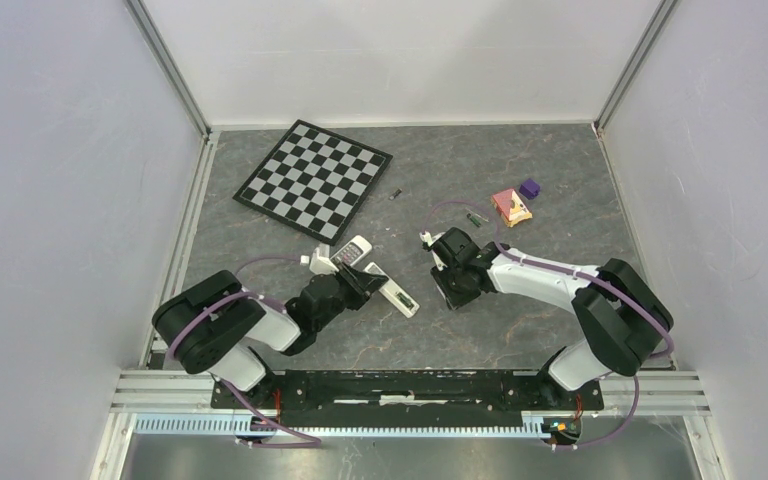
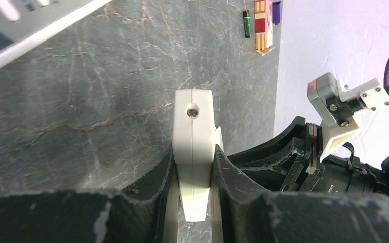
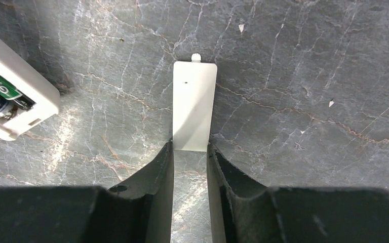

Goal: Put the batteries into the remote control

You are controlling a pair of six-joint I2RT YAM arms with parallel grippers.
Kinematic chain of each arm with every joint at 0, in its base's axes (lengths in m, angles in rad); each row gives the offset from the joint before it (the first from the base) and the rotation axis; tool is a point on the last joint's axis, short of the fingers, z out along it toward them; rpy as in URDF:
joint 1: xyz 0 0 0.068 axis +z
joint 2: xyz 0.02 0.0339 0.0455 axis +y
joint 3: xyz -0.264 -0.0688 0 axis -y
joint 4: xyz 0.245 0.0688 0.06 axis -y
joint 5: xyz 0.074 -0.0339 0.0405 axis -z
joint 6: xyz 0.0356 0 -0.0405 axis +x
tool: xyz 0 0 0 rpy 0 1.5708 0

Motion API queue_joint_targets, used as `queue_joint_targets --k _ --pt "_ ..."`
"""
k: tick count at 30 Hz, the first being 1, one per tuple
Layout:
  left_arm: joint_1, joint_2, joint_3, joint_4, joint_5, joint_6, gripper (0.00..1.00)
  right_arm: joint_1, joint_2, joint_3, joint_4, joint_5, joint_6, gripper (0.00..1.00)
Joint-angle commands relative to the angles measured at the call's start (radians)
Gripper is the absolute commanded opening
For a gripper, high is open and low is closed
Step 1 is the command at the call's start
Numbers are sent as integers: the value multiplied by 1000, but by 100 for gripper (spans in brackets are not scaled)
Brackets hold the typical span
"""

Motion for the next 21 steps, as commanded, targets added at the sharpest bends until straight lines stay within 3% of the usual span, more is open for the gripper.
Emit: queue_joint_targets --k 1,8,21 --pt "-11 6 -33 17 -113 -78 13 -9 46 -56 42 7 -16 30" --pt "-33 -82 -17 -238 -183 -139 43 -8 46 -61 52 -3 -14 30" --pt "-50 -321 41 -790 -261 -236 85 -8 60 -55 50 -10 -22 30"
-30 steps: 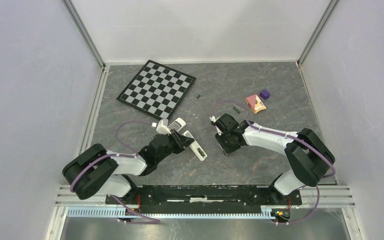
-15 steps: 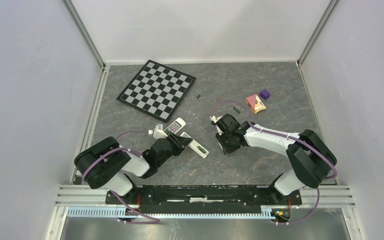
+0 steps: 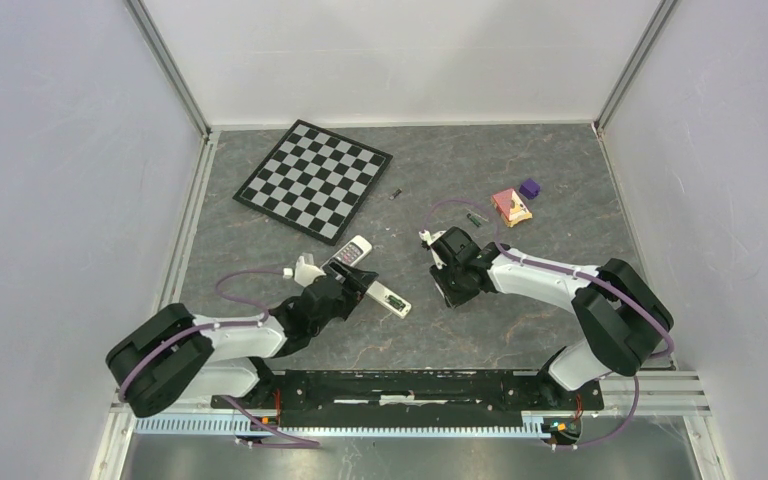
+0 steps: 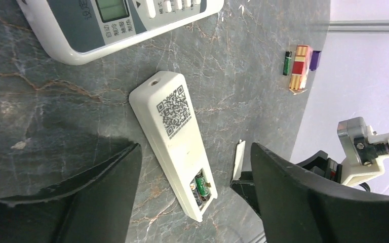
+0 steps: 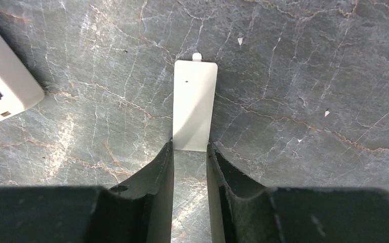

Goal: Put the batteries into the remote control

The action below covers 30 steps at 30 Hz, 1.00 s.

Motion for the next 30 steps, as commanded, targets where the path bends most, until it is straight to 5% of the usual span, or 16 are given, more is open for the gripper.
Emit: queue_joint_targets --k 1,5,11,18,30 --pt "-7 -69 40 -329 -61 -41 89 -7 63 -48 18 -11 -14 30" --pt "-8 -157 79 -465 -70 -8 99 -6 62 -41 20 -4 -21 26" --pt "-8 -240 159 -526 -57 142 100 -7 34 -28 17 -6 -25 26" --pt "-7 -217 195 -265 101 322 99 -6 -14 -9 3 -27 -27 28" --pt "-7 -20 296 -139 302 394 93 -7 -107 2 -8 -81 -16 29"
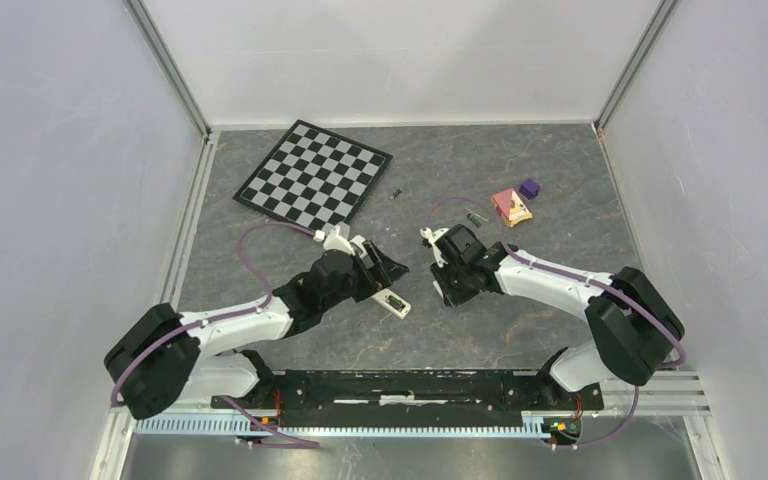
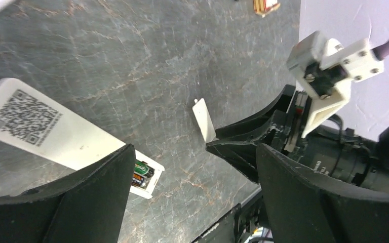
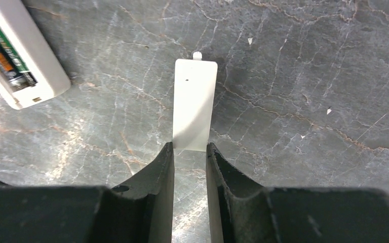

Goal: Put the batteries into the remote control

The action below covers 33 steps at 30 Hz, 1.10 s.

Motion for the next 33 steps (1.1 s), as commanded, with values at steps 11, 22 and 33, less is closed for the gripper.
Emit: queue_joint_targets --k 11,22,33 --pt "-3 198 98 150 163 45 84 -3 -99 -5 6 -56 2 31" --pt "41 -17 28 -87 -139 47 76 49 56 137 170 47 77 50" --pt "108 -235 -58 -227 -240 21 79 172 313 392 176 193 187 65"
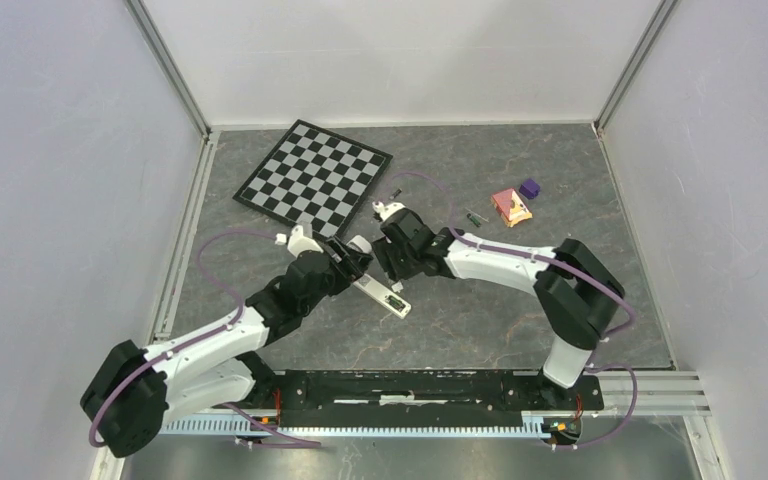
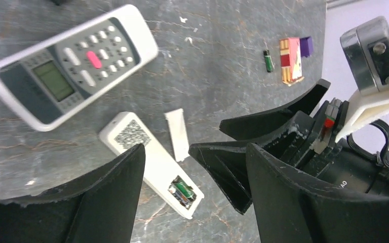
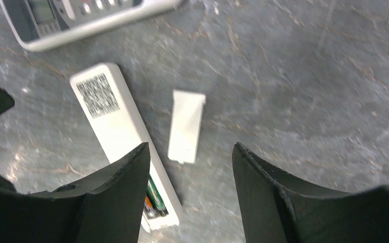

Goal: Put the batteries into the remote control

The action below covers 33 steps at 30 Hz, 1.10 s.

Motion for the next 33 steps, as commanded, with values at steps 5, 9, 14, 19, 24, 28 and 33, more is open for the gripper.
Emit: queue_joint_targets --k 5,9,14,19,24,28,33 --pt "32 -124 -63 -82 -107 -12 80 51 149 146 -13 67 38 60" --pt "39 -144 -75 -82 -101 -7 81 63 182 166 -31 123 55 57" --pt "49 -142 -76 -80 -84 1 82 64 201 167 -23 155 82 52" --pt "54 -141 -81 -68 -68 12 82 64 245 202 -52 139 100 47" --pt "58 -142 -93 -21 -34 37 82 62 259 186 -48 119 125 38" --pt "58 -134 -107 41 10 62 82 58 238 171 -37 143 139 34" --pt "58 -106 -115 129 74 101 83 50 187 160 -12 187 135 34"
